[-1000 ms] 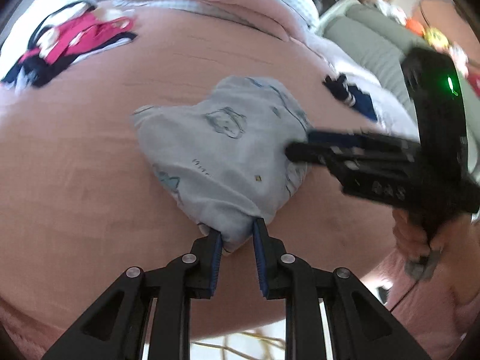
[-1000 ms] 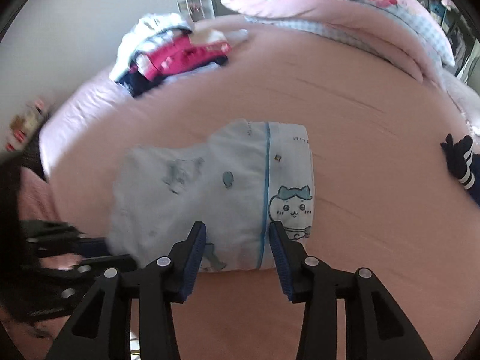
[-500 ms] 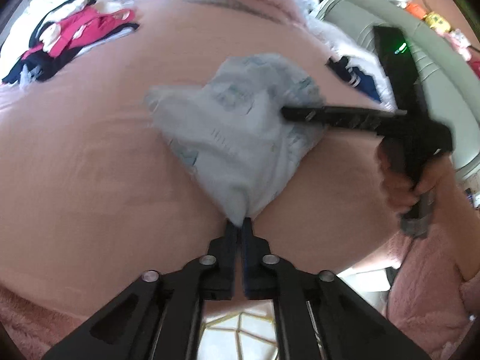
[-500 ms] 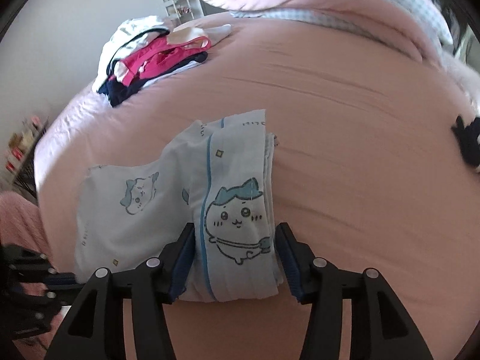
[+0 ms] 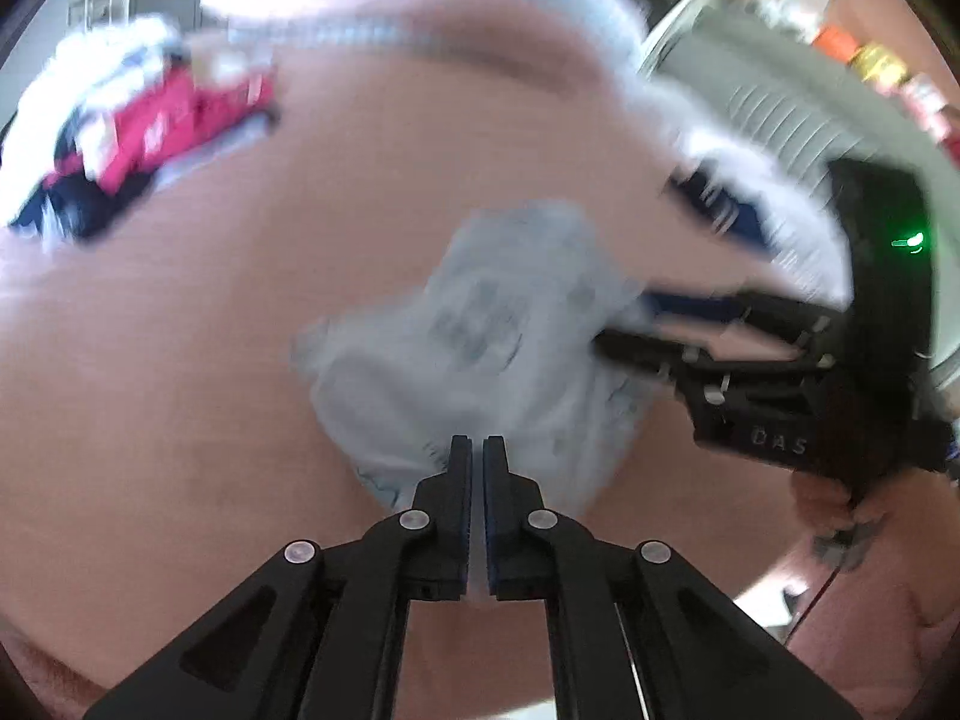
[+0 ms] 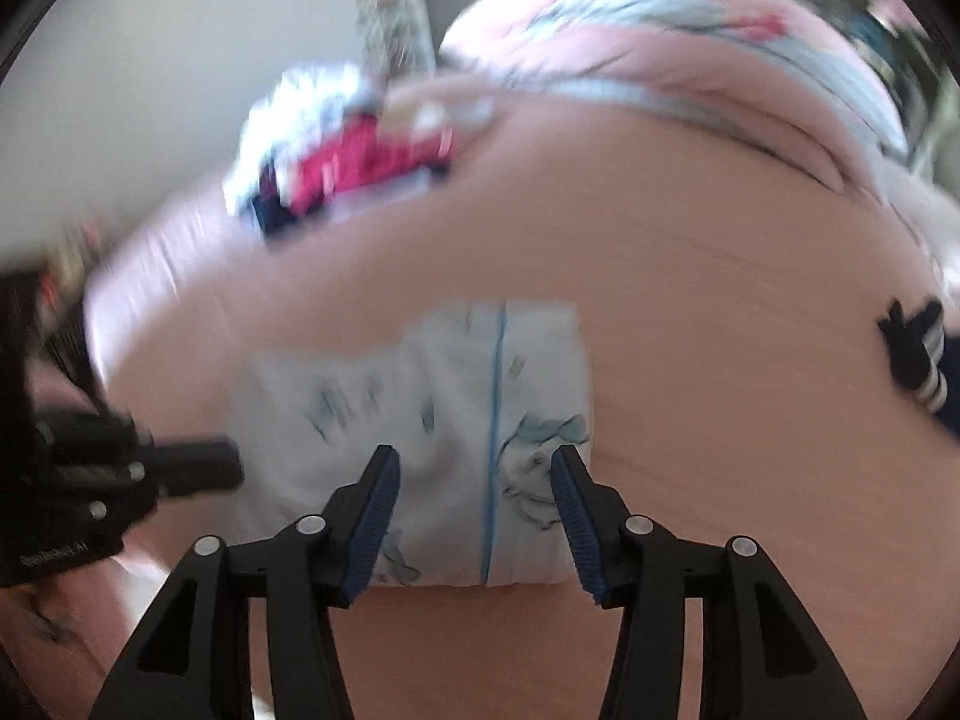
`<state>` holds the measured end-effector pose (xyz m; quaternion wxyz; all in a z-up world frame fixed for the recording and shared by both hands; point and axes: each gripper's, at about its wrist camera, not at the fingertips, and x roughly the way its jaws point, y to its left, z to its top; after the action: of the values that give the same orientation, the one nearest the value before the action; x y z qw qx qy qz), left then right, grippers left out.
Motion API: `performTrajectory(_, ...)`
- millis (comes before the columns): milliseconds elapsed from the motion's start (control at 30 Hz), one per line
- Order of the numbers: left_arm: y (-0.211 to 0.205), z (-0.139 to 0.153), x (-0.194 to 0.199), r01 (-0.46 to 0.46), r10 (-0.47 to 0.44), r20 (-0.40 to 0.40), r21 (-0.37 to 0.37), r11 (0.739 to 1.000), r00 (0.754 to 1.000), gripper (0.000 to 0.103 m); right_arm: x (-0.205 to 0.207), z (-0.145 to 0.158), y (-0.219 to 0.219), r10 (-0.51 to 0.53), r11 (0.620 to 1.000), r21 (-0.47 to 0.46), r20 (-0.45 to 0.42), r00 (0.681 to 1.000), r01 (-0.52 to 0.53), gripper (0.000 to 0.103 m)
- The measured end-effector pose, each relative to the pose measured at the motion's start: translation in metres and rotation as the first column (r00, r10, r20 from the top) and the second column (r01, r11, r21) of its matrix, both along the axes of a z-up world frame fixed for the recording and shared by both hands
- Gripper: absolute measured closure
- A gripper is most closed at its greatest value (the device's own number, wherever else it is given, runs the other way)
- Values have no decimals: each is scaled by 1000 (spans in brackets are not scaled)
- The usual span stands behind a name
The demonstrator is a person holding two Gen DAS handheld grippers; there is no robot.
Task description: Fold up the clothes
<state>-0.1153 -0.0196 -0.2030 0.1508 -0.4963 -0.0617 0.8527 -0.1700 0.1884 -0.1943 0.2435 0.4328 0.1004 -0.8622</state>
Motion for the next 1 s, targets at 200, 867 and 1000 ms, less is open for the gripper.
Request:
performTrajectory(200, -16, -9, 20, -43, 54, 72, -142, 989, 996, 98, -28, -14, 24, -43, 994, -96, 108, 993, 54, 51)
performTrajectory(867, -36, 18, 15, -169, 168, -22, -48, 985, 986, 47, -35, 30, 53, -140, 953, -260, 69, 988, 153, 51)
performTrajectory(1000, -10, 49, -3, -112, 111, -235, 10, 994, 966, 47, -48, 30, 60, -167, 936, -299, 91, 982, 186, 51)
